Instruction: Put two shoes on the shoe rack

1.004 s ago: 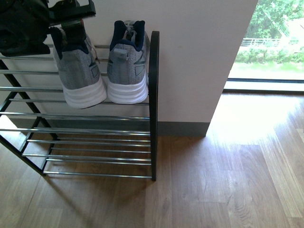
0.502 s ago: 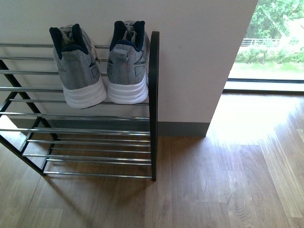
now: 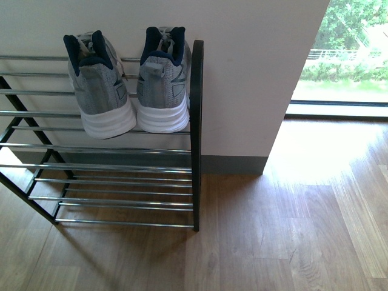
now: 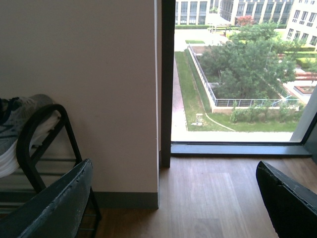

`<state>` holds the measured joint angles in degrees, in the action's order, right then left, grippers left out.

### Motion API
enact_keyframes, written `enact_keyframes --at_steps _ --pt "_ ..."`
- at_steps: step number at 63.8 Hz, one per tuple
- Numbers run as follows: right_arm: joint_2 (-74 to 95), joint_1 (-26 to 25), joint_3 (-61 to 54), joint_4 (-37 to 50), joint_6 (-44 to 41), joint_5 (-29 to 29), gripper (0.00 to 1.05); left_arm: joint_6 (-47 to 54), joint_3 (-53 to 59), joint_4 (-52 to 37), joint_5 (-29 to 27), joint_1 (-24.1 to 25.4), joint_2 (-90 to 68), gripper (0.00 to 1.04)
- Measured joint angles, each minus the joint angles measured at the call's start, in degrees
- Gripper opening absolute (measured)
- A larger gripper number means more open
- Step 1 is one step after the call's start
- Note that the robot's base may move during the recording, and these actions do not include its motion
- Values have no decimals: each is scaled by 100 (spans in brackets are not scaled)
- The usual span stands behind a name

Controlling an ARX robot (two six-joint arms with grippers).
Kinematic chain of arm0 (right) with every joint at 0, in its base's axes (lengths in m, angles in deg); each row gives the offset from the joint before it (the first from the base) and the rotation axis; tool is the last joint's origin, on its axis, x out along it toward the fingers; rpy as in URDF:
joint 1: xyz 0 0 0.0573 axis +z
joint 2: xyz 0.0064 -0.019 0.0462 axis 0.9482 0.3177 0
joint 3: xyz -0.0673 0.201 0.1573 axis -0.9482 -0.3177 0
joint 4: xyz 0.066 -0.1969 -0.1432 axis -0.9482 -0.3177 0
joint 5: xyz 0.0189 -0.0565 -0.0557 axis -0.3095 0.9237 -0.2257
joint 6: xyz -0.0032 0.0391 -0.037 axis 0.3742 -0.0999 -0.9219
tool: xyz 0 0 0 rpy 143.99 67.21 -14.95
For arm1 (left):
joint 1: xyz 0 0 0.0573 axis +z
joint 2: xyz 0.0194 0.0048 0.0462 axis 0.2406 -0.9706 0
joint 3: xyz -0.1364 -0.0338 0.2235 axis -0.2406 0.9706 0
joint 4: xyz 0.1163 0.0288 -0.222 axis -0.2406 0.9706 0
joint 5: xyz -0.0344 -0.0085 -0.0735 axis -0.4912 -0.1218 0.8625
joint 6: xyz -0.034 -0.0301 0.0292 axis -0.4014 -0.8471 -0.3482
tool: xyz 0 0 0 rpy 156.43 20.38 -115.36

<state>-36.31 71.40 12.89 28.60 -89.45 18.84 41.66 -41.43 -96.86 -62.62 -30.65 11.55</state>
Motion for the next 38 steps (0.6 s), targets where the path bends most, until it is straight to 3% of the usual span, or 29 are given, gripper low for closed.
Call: enact_keyframes --at_steps 21,38 --pt "0 0 0 0 0 2 96 391 1113 -144 664 693 883 1" --pt "0 0 0 0 0 2 96 433 1626 -66 1027 1058 1528 1"
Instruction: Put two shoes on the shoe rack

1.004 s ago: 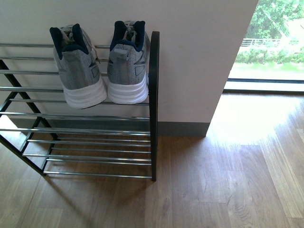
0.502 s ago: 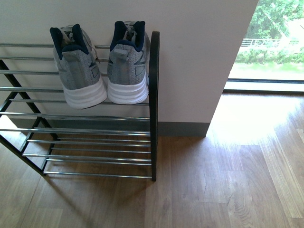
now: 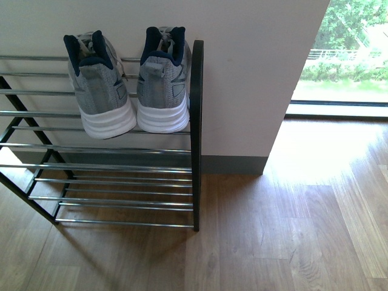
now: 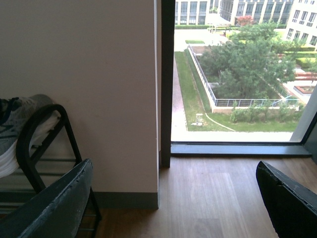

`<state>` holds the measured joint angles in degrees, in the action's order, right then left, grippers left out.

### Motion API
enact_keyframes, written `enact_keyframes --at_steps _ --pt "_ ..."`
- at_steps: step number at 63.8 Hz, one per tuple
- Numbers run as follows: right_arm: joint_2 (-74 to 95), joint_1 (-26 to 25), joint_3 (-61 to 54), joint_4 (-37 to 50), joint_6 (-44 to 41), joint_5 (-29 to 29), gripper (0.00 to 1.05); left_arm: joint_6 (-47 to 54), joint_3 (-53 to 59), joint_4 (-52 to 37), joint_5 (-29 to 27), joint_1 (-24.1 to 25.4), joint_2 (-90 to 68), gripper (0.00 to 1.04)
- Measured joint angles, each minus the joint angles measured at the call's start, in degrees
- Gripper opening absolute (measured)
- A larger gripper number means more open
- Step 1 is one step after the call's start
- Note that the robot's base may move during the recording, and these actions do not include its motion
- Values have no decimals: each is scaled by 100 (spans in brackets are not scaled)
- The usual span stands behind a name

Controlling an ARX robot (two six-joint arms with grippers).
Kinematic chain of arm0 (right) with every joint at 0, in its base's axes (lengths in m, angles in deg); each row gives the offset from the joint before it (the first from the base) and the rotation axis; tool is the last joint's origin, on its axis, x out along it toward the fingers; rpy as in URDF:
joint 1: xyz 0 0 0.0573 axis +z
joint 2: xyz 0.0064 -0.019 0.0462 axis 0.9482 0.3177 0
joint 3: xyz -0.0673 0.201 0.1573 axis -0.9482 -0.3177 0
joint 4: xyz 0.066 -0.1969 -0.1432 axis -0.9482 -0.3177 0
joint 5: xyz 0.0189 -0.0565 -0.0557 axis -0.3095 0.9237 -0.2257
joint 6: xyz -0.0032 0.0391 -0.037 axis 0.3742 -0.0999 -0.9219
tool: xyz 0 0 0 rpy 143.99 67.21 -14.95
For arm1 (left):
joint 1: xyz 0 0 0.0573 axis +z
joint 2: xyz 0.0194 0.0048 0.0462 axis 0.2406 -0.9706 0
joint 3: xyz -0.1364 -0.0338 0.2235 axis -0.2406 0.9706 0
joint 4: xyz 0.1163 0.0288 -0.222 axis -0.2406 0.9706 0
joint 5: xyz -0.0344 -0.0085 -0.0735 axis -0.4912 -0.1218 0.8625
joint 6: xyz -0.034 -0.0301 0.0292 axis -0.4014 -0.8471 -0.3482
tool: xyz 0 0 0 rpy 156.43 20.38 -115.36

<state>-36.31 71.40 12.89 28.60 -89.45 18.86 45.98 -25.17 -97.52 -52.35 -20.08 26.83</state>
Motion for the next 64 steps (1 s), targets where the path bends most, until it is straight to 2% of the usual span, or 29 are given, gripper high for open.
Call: enact_keyframes --at_steps 5,11,64 --pt "0 0 0 0 -2 0 96 4 114 98 509 393 210 1" --pt "0 0 0 0 0 2 96 2 219 197 522 586 417 1" --pt "0 0 0 0 -2 2 96 13 684 1180 581 597 1956 1"
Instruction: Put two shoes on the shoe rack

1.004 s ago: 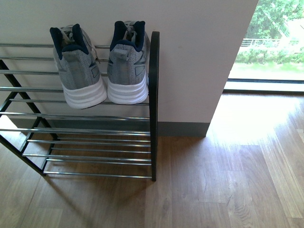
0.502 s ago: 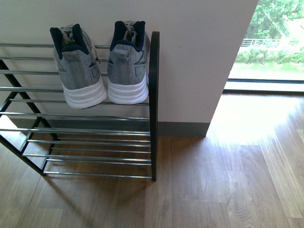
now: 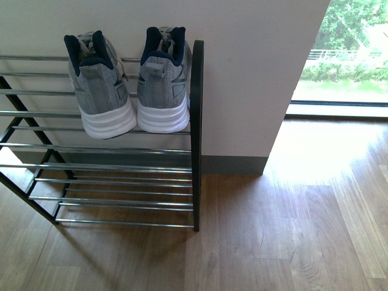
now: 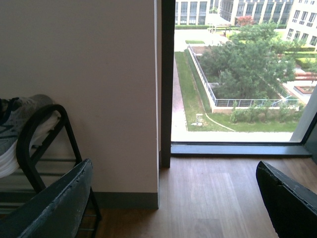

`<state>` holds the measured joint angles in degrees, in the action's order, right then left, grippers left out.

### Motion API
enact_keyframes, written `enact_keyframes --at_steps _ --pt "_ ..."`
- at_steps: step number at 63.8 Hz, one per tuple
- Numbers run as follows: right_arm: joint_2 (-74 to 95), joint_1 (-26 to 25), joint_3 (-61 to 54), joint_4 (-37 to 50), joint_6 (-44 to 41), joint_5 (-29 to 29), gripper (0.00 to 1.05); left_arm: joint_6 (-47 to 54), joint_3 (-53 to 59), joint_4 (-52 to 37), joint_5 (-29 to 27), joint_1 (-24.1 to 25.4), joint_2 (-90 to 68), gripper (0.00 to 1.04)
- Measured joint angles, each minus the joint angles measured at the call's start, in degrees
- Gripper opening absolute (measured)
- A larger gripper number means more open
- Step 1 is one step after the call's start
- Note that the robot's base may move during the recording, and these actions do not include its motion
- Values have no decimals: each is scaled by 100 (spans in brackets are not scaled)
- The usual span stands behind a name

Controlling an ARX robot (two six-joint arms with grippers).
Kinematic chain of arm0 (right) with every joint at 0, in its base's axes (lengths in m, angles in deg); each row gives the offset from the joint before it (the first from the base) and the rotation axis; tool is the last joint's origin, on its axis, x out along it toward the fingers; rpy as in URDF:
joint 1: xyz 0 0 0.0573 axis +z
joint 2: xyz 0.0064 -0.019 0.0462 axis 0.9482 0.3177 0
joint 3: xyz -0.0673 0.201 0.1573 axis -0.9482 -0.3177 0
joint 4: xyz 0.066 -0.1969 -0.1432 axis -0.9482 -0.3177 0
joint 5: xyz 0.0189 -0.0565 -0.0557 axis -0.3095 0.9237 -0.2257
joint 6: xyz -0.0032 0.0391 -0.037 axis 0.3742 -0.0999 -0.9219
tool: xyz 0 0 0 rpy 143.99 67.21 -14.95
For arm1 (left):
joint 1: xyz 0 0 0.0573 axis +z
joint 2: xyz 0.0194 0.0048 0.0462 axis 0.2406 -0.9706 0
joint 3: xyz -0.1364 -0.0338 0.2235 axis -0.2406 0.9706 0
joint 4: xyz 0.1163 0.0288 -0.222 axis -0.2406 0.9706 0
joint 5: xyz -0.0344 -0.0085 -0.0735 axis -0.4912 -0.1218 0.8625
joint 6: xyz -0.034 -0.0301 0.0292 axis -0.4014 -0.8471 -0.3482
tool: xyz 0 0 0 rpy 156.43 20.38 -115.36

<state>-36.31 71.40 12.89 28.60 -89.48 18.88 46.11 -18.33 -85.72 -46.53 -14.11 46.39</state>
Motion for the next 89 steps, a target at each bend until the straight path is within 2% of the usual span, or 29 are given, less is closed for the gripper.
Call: enact_keyframes --at_steps 5,7,11,25,41,52,89 --pt "0 0 0 0 0 0 96 0 -2 166 2 0 164 1" --pt "0 0 0 0 0 -2 96 0 -2 695 2 0 538 1" --pt "0 0 0 0 0 0 96 0 -2 1093 2 0 929 1" --pt "-2 0 0 0 0 -2 96 -2 -2 1154 0 4 1051 3" --pt "0 0 0 0 0 -2 96 2 -2 1154 2 4 1054 68" --pt "0 0 0 0 0 -7 96 7 -2 1154 -2 4 1054 97" --pt "0 2 0 0 0 0 96 9 -2 1154 2 4 1054 95"
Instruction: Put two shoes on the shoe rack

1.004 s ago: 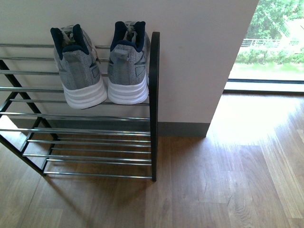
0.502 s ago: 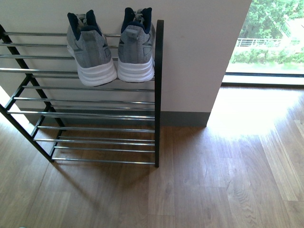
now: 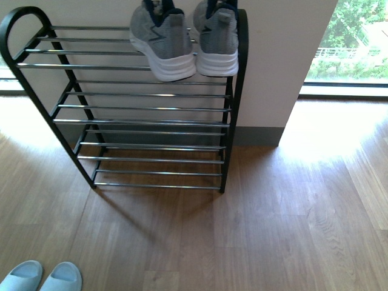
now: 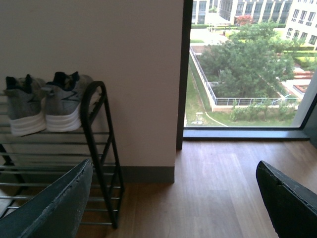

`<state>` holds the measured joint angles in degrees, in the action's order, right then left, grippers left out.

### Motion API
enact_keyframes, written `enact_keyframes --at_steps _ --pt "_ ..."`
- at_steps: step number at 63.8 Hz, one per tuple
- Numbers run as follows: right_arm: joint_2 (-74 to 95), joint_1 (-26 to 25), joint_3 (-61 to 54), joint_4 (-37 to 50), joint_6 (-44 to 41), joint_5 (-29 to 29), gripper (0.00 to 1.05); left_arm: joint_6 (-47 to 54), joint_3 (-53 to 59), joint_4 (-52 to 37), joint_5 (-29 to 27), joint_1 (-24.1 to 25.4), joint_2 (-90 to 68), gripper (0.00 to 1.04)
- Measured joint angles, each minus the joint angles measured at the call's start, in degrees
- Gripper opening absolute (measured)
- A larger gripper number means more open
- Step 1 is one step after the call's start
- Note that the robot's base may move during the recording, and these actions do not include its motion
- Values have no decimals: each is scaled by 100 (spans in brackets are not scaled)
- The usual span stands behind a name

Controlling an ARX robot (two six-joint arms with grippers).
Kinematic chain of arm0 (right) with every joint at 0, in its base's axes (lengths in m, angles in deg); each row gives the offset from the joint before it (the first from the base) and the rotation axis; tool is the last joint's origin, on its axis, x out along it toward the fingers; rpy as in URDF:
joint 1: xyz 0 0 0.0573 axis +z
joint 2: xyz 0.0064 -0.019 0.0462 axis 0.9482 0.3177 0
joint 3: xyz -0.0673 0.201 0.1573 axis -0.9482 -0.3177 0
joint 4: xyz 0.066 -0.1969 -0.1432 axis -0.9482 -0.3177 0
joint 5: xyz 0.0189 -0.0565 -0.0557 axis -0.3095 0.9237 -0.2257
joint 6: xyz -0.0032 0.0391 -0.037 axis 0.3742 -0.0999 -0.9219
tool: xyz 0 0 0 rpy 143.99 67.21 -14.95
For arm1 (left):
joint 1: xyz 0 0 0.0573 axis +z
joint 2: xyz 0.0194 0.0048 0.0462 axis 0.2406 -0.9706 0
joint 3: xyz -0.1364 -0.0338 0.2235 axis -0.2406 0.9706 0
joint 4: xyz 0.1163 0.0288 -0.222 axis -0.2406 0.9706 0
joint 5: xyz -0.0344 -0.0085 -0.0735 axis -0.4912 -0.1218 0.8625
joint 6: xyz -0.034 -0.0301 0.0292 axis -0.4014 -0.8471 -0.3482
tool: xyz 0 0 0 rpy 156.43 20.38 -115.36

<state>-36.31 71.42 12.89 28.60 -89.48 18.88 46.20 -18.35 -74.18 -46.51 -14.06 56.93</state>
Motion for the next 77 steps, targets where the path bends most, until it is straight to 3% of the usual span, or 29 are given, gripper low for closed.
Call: enact_keyframes --at_steps 77 --pt "-4 0 0 -2 0 -24 96 0 0 0 -17 0 0 95"
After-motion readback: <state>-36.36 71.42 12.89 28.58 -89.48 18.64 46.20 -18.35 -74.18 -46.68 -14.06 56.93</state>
